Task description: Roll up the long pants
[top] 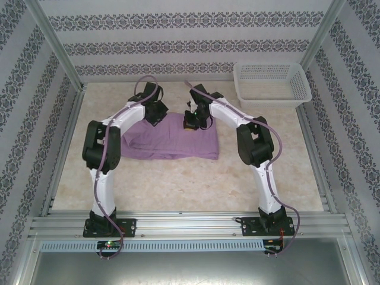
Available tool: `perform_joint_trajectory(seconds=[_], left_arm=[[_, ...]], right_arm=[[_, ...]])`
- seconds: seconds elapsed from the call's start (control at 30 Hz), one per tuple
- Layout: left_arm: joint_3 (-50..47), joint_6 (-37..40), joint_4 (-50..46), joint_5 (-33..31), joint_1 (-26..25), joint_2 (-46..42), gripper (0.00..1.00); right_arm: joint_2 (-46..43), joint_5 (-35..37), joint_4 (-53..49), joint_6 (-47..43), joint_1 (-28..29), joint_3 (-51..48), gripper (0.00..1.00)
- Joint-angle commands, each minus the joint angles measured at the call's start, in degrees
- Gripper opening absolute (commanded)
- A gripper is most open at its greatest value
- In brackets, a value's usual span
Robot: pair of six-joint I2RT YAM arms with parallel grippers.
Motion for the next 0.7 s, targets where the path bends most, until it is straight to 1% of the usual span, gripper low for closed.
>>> perform_joint_trajectory(seconds=[0.0,0.1,0.23,0.4,0.53,0.67], left_arm=[[3.9,0.3,-5.5,-5.5,0.4,1.3,0.0],[4.4,2.9,-10.4,-9.3,1.2,1.9,0.0],[-0.4,4.8,-13.9,-14.0,3.2,-0.8,0.0],[-10.1,7.1,-15.4,-19.2,7.8,-7.6,0.0],[-15.6,8.6,-17.1,-22.5,11.9,-11.3,0.0],[-20.2,9.0,-16.6,-25.2,15.7,-15.6,0.0]], right_arm=[[0.1,2.7,-1.0,-3.7,-1.2,-1.2,0.0],[-0.2,3.5,-0.8,-4.3,-2.0,-2.5,0.0],[-0.1,4.4,-1.9,-5.3,-2.8,-2.6,0.0],[1.0,4.5,-2.2,-6.1,-4.0,-3.3,0.0],[1.3,4.7,-2.0,-6.8,-5.0,-5.2,0.0],[1.0,5.1,-1.6,-7.2,-6.1,-7.1,0.0]])
